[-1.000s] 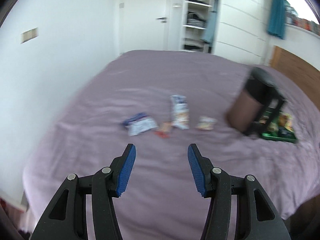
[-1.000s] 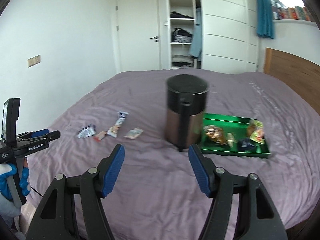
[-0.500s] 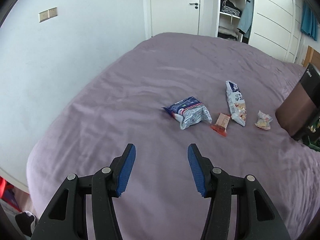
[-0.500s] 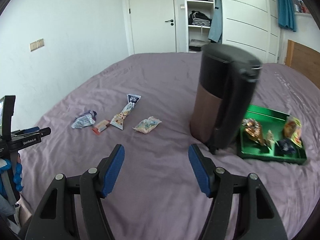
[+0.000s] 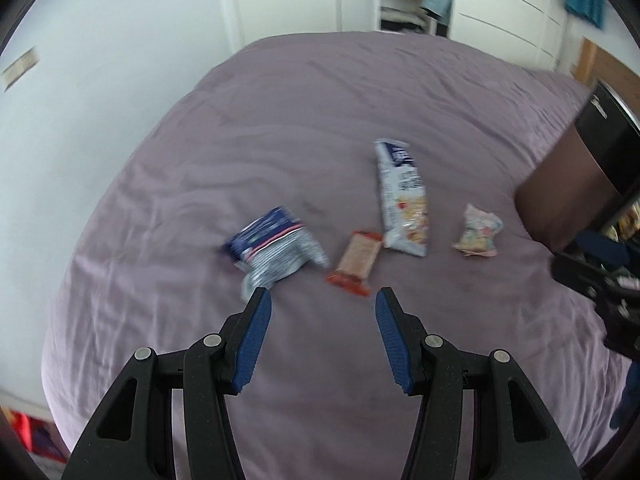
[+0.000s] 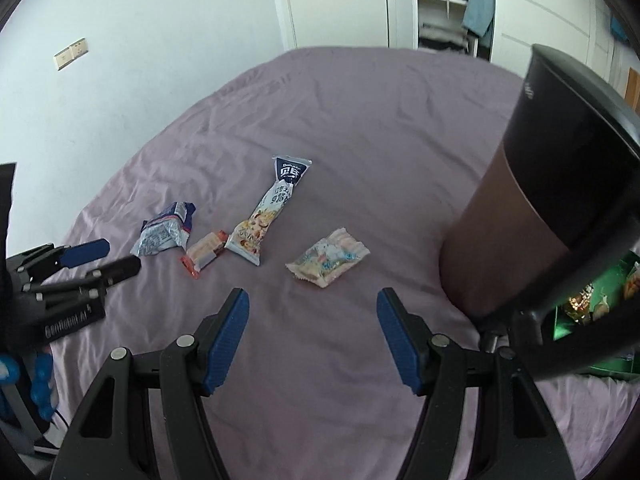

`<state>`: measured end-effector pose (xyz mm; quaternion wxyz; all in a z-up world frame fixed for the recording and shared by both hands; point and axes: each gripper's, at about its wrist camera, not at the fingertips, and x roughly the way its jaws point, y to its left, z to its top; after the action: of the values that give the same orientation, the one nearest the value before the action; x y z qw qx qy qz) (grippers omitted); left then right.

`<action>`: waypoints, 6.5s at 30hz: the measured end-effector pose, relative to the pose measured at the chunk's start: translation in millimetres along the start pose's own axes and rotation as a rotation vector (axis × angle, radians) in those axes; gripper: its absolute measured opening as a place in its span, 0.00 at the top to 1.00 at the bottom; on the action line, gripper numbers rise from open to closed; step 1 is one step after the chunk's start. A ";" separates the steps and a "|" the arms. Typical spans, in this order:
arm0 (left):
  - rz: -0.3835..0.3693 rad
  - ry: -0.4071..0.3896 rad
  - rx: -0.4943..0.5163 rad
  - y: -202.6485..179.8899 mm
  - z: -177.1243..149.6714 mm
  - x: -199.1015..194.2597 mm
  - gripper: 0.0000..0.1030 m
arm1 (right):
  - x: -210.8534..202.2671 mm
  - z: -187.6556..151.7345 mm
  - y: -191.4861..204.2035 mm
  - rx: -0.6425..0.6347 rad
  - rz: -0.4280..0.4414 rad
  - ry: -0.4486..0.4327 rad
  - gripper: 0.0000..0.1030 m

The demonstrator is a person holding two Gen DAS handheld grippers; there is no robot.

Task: Organize snacks
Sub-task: 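Move both open tools away from the tray toward the remaining snacks, then grasp the orange-wrapped wafer bar with left while right grasps the pink candy, then carry the wafer bar and pink candy over the green tray, then release the wafer bar with left while right releases the pink candy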

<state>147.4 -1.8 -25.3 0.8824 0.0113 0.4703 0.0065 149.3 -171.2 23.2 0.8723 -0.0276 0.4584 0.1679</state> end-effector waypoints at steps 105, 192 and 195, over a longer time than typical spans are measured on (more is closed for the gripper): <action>-0.266 0.270 0.155 13.9 31.3 92.9 0.82 | 110.7 31.9 -39.9 0.264 -0.014 0.253 1.00; -0.313 0.245 0.439 -489.5 94.2 48.3 0.81 | -66.0 -70.0 -419.0 0.503 -0.393 0.122 1.00; -0.286 0.251 0.436 -494.6 92.9 61.1 0.81 | -55.4 -68.6 -424.0 0.478 -0.391 0.122 1.00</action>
<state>259.0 -496.2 -37.1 0.7861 0.1333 0.5629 -0.2178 201.1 -599.3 -16.4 0.8407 0.0805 0.5225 -0.1177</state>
